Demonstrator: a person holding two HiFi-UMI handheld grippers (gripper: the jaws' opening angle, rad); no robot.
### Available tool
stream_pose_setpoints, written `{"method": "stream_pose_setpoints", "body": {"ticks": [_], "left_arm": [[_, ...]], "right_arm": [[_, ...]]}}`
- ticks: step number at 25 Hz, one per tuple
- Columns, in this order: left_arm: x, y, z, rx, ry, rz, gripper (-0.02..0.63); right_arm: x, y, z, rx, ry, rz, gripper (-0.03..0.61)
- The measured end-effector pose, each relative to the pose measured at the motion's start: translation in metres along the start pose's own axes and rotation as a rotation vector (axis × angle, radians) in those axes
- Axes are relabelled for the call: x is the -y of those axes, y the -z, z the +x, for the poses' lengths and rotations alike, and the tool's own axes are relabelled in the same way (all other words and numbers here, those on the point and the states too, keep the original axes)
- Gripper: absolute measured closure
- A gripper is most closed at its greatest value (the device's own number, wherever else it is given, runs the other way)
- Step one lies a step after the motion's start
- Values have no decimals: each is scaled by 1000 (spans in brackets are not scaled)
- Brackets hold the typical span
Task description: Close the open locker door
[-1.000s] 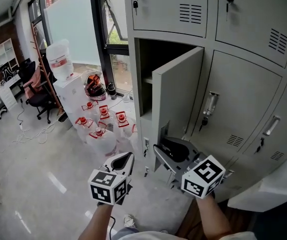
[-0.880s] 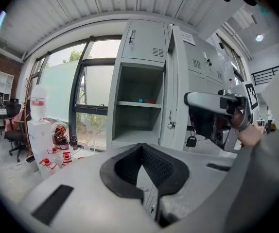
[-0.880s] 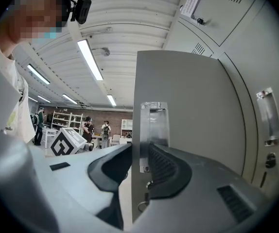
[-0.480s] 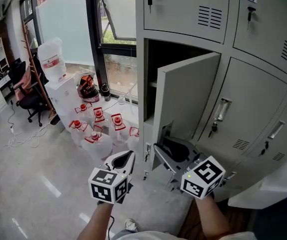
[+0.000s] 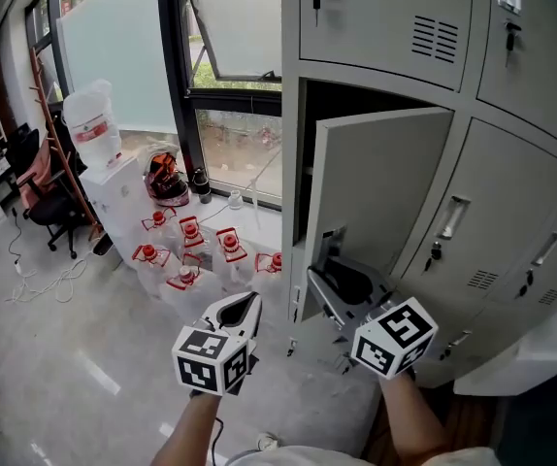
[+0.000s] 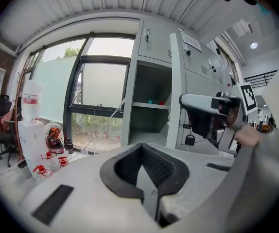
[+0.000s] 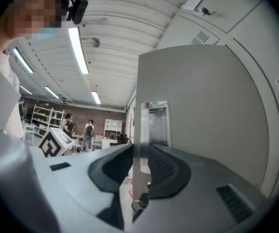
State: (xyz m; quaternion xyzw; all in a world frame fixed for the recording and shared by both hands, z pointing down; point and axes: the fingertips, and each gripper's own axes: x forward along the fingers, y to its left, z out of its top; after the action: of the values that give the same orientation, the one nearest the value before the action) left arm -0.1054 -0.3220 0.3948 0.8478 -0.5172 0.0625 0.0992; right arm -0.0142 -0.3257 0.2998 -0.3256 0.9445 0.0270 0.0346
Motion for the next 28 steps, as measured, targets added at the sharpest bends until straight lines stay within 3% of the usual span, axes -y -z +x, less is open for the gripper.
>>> {"method": "stream_pose_setpoints", "body": {"ticks": [14, 28], "left_arm": [[-32, -23, 6, 33, 90, 50, 607], [-71, -24, 29, 24, 68, 36, 607]], "right_arm": [[21, 4, 41, 7, 165, 2, 489], [52, 7, 82, 15, 220, -11, 504]]}}
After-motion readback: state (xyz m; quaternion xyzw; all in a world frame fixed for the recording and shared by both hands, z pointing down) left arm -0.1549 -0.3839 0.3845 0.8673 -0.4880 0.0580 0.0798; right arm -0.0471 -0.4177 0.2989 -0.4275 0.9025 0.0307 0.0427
